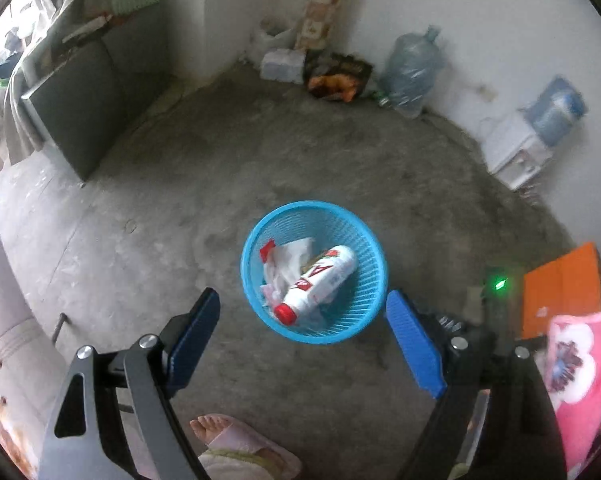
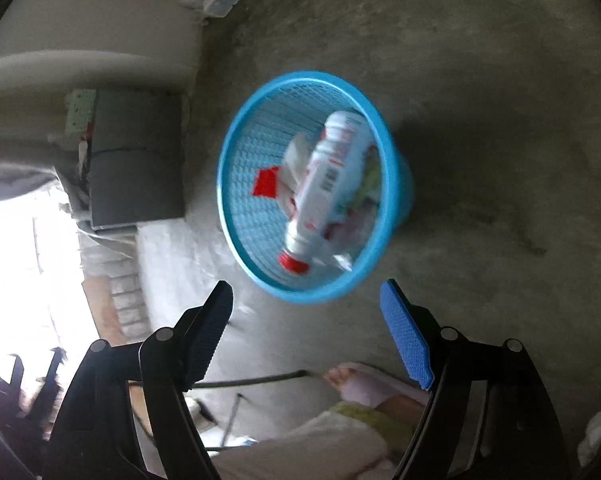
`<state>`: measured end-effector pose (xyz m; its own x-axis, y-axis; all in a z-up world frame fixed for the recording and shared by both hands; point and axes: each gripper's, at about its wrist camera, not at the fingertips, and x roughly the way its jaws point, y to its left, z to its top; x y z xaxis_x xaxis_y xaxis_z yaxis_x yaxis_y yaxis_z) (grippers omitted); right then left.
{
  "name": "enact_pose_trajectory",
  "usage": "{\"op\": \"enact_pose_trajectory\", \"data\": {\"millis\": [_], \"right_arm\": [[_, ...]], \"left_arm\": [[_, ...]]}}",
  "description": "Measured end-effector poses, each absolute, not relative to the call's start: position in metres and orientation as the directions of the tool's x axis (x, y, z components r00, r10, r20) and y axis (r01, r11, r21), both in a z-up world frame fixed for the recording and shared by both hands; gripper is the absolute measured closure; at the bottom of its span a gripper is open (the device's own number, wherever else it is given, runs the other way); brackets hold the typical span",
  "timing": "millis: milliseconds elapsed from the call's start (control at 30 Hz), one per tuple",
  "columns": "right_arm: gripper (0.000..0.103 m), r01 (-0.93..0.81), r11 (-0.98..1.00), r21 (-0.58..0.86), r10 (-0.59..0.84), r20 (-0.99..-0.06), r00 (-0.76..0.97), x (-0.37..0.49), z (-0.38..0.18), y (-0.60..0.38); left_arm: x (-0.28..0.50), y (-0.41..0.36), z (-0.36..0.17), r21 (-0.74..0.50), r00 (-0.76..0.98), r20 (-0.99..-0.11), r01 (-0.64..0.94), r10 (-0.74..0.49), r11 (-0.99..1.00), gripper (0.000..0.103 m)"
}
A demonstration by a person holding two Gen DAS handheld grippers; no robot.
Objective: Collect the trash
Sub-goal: 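Open both tools over the blue wastebasket, dropping bottle and tissue, then move both open tools back over the table toward the snack bags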
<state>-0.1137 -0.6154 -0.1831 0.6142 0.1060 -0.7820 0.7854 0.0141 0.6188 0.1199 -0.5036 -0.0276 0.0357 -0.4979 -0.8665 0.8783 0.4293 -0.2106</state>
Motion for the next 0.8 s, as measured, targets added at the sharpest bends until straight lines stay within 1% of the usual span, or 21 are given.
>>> {"op": "enact_pose_trajectory", "data": {"millis": [100, 200, 233, 300, 367, 467, 500, 567, 600, 667, 800], "right_arm": [[0.028, 0.836, 0.102, 0.539, 0.073, -0.843, 0.534, -0.119, -0.161, -0.597], [0.024, 0.867, 0.239, 0.436, -0.004, -0.893, 0.45, -0.118, -0.132, -0.579], [0.02, 0.871, 0.279, 0.405, -0.035, -0.902, 0.431, -0.115, -0.121, -0.571], [0.016, 0.873, 0.363, 0.326, -0.119, -0.913, 0.39, -0.111, -0.093, -0.553], [0.009, 0.869, 0.429, 0.248, -0.213, -0.906, 0.364, -0.104, -0.065, -0.537], [0.008, 0.843, 0.533, 0.077, -0.411, -0.847, 0.338, -0.084, -0.009, -0.504], [0.008, 0.825, 0.564, 0.043, -0.45, -0.821, 0.35, -0.075, 0.006, -0.492], [0.008, 0.795, 0.606, -0.002, -0.499, -0.779, 0.379, -0.059, 0.028, -0.473], [0.008, 0.776, 0.628, -0.054, -0.541, -0.746, 0.387, -0.045, 0.045, -0.456], [0.008, 0.736, 0.668, -0.113, -0.579, -0.7, 0.418, -0.03, 0.066, -0.431], [0.008, 0.587, 0.767, -0.26, -0.611, -0.577, 0.542, 0.009, 0.092, -0.363]], "left_arm": [[0.107, -0.47, -0.001, -0.221, 0.063, -0.826, 0.878, -0.56, 0.424, 0.016], [0.095, -0.434, 0.016, -0.237, 0.06, -0.795, 0.886, -0.603, 0.399, 0.013], [0.093, -0.427, 0.017, -0.239, 0.054, -0.796, 0.887, -0.602, 0.395, 0.013], [0.091, -0.401, 0.022, -0.239, 0.048, -0.807, 0.885, -0.588, 0.4, 0.013], [0.092, -0.367, 0.032, -0.226, 0.085, -0.802, 0.874, -0.592, 0.431, 0.013], [0.094, -0.32, 0.047, -0.201, 0.163, -0.785, 0.845, -0.597, 0.496, 0.01], [0.096, -0.303, 0.053, -0.207, 0.179, -0.776, 0.833, -0.604, 0.513, 0.009], [0.101, -0.264, 0.064, -0.237, 0.212, -0.753, 0.796, -0.623, 0.557, 0.006], [0.102, -0.244, 0.069, -0.247, 0.242, -0.738, 0.771, -0.63, 0.586, 0.006], [0.105, -0.21, 0.077, -0.268, 0.287, -0.717, 0.727, -0.635, 0.632, 0.005], [0.109, -0.14, 0.086, -0.248, 0.456, -0.688, 0.584, -0.565, 0.773, 0.005]]}}
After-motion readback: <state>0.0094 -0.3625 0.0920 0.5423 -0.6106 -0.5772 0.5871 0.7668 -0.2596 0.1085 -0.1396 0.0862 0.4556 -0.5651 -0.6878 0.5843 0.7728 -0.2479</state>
